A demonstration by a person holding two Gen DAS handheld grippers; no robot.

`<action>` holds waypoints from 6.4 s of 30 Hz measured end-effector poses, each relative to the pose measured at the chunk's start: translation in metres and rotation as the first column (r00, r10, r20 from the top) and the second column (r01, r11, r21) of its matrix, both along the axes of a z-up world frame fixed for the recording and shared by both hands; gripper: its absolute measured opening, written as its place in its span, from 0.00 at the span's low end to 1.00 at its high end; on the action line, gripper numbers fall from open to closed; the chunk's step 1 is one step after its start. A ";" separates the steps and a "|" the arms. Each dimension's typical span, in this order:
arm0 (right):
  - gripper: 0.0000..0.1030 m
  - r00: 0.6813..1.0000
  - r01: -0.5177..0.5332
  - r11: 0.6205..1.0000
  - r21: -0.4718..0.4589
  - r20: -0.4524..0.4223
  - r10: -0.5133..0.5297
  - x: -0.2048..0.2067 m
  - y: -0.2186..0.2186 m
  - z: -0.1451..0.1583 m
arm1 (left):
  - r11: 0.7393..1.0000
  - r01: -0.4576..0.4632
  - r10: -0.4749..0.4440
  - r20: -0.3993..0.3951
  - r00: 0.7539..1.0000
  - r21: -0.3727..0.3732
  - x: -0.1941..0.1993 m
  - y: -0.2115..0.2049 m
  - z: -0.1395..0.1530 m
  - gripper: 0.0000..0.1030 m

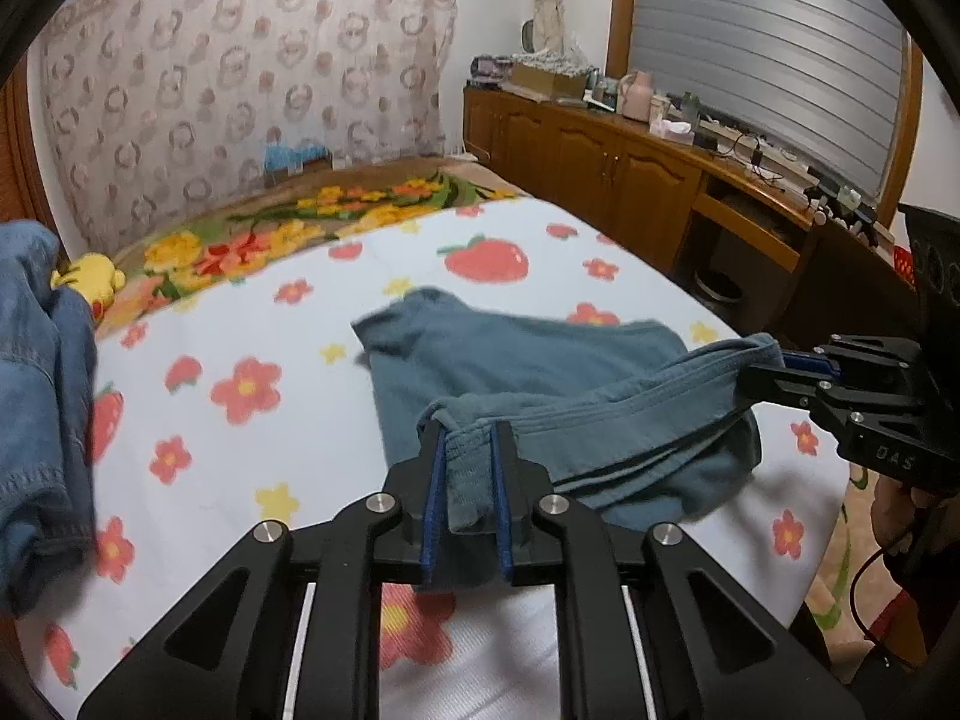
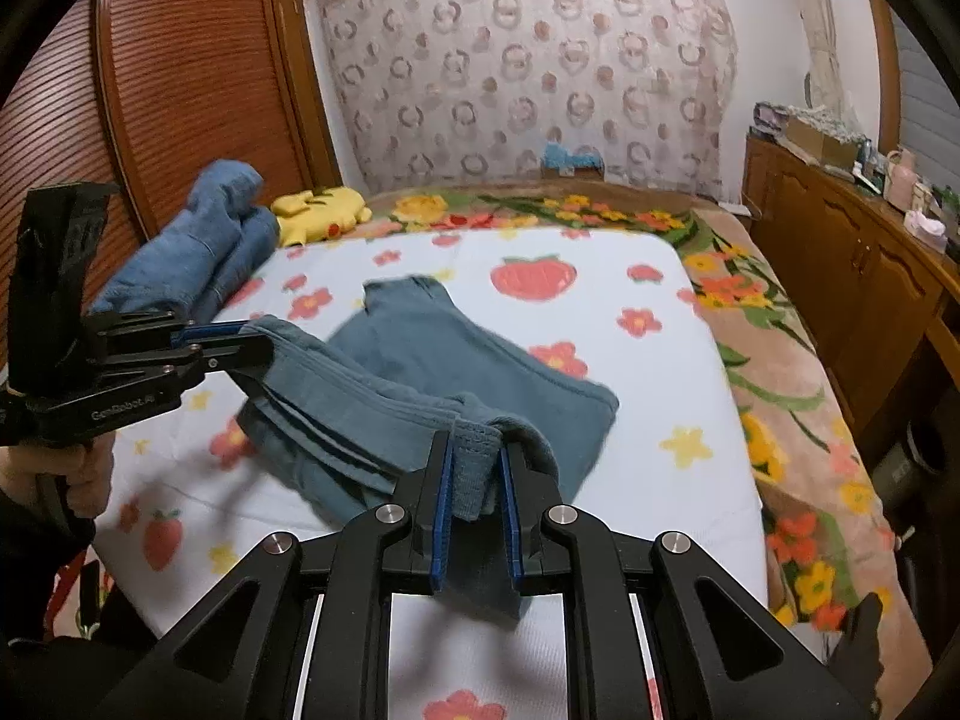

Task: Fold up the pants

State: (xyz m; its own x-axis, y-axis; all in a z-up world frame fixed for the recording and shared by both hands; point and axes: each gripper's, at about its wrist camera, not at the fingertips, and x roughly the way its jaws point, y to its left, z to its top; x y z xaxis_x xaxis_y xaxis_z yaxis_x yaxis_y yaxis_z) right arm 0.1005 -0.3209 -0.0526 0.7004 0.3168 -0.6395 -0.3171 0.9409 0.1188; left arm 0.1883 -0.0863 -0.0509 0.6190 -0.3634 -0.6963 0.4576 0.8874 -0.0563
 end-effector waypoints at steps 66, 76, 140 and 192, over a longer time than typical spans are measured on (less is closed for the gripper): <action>0.07 0.950 -0.182 0.983 0.032 0.265 0.167 0.056 0.048 0.133 | 0.990 -0.132 0.141 0.255 0.957 -0.053 0.015 0.105 0.127 0.10; 0.07 0.978 -0.205 0.978 0.020 0.040 0.205 0.042 0.050 0.026 | 0.993 -0.120 0.121 0.103 0.987 -0.022 -0.020 0.103 0.021 0.10; 0.34 0.971 -0.220 0.974 0.044 -0.089 0.223 0.066 0.063 -0.027 | 0.988 -0.144 0.139 -0.074 0.987 -0.063 -0.027 0.113 -0.039 0.26; 0.34 0.976 -0.217 0.976 -0.002 -0.022 0.217 0.022 0.058 -0.005 | 0.983 -0.183 0.182 -0.025 0.983 -0.013 -0.047 0.116 -0.033 0.49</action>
